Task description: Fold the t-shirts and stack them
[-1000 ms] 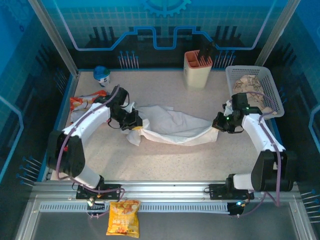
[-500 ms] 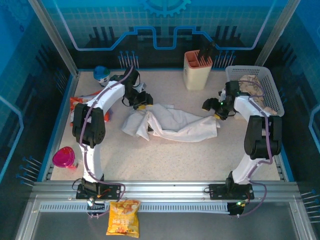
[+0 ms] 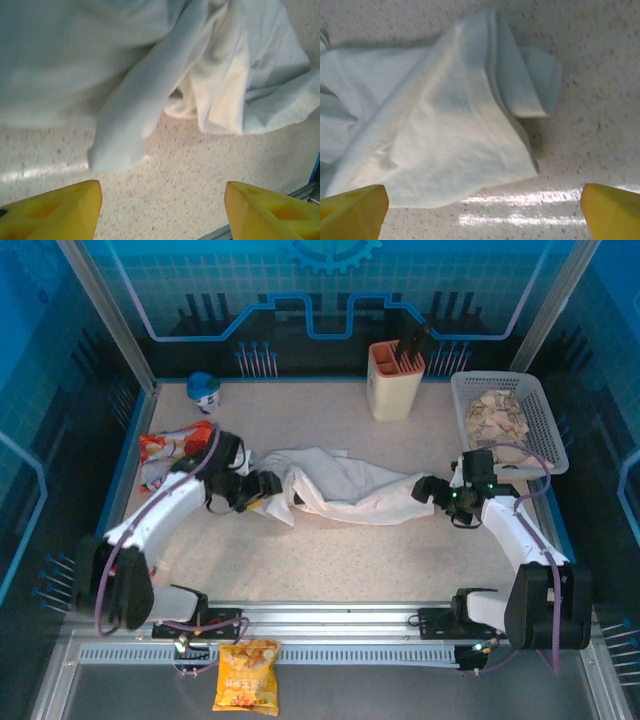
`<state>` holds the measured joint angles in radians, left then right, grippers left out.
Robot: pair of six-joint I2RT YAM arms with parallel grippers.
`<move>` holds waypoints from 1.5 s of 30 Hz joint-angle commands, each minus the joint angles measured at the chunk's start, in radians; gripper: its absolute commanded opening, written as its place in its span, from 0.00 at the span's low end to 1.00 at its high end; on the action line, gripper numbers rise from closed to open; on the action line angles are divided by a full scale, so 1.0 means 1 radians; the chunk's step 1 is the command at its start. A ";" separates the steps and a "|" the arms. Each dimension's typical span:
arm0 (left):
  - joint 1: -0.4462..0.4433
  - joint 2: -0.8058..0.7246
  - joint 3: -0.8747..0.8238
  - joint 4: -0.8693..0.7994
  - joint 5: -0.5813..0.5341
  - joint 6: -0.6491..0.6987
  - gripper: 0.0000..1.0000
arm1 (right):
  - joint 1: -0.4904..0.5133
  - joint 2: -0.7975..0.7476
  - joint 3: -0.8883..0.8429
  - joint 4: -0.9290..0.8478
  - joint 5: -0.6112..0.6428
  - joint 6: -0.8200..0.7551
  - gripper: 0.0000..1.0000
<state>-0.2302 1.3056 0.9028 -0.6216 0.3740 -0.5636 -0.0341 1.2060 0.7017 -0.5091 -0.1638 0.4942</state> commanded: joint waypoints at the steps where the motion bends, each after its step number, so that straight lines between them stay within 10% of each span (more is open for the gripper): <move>1: -0.051 -0.101 -0.132 0.166 0.005 -0.207 0.65 | -0.014 -0.028 -0.044 0.036 0.011 0.033 0.99; 11: -0.319 -0.043 -0.344 0.519 -0.239 -0.524 0.48 | -0.018 -0.010 -0.090 0.092 -0.016 0.090 0.97; 24: -0.344 0.094 -0.310 0.567 -0.412 -0.477 0.36 | -0.051 -0.011 -0.115 0.087 -0.045 0.078 0.91; 35: -0.259 0.070 -0.235 0.484 -0.443 -0.347 0.08 | -0.044 0.160 -0.148 0.313 -0.124 0.070 0.49; 41: -0.207 -0.032 -0.161 0.310 -0.408 -0.254 0.00 | -0.032 0.223 -0.117 0.308 -0.176 0.073 0.02; 45: -0.133 -0.111 -0.098 0.169 -0.322 -0.187 0.00 | -0.030 0.109 -0.064 0.087 -0.171 0.078 0.00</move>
<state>-0.4080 1.2583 0.7464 -0.3058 -0.0200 -0.8352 -0.0715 1.3903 0.5858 -0.2825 -0.3000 0.5701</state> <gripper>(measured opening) 0.055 0.063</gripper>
